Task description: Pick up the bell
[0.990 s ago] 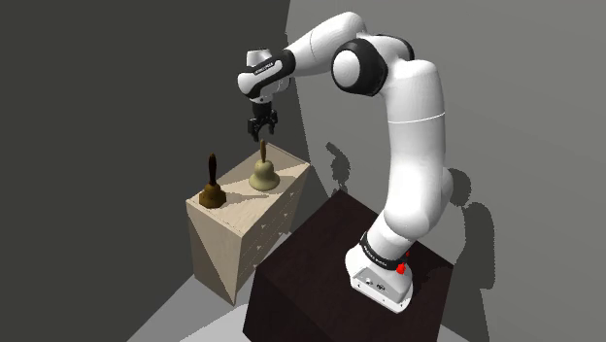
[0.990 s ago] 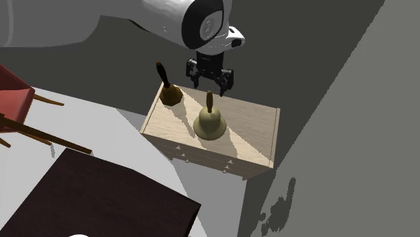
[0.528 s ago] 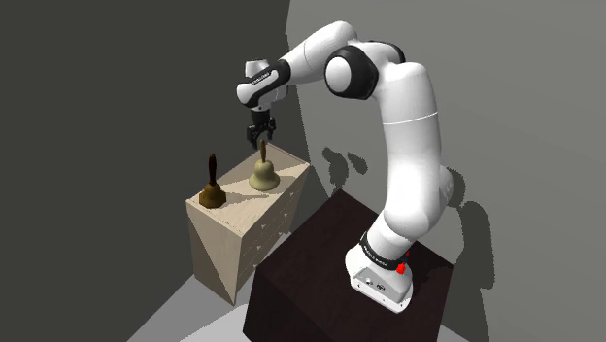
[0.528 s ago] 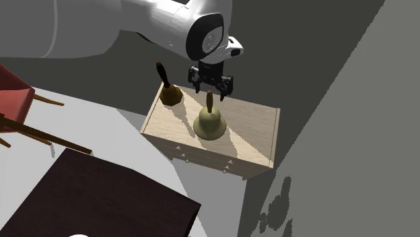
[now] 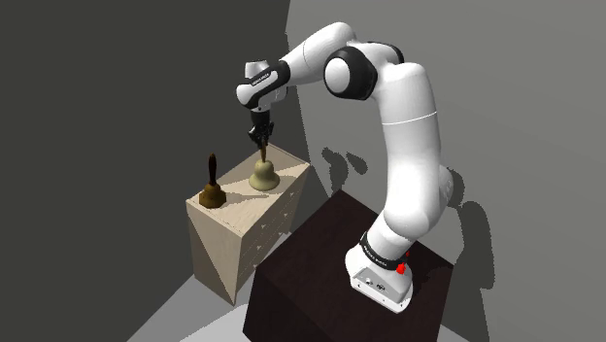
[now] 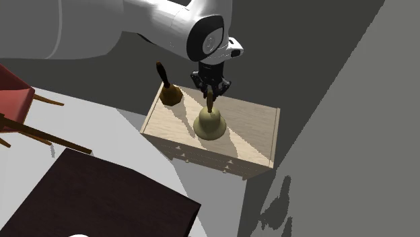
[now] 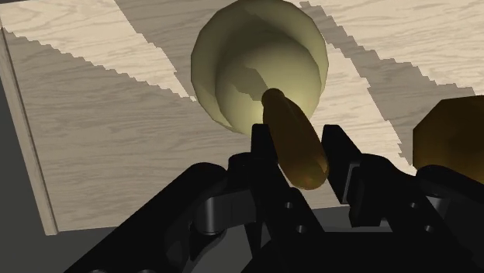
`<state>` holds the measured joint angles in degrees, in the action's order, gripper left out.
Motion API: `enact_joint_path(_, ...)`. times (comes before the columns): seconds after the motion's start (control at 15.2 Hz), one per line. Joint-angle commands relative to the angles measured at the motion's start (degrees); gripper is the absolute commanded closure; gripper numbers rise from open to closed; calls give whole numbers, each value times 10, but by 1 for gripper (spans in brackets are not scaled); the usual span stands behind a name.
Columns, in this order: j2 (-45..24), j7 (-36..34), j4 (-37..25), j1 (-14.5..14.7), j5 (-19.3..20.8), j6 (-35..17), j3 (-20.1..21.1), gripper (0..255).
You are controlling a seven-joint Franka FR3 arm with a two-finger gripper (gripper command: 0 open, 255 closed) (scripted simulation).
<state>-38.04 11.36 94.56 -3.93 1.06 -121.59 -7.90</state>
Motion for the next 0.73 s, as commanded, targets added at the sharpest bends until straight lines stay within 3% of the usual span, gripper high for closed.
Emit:
enact_joint_path(0.0, 0, 0, 0, 0, 0, 0, 0, 255)
enact_joint_path(0.66, 38, 1, -3, 3, 3, 41, -3, 255)
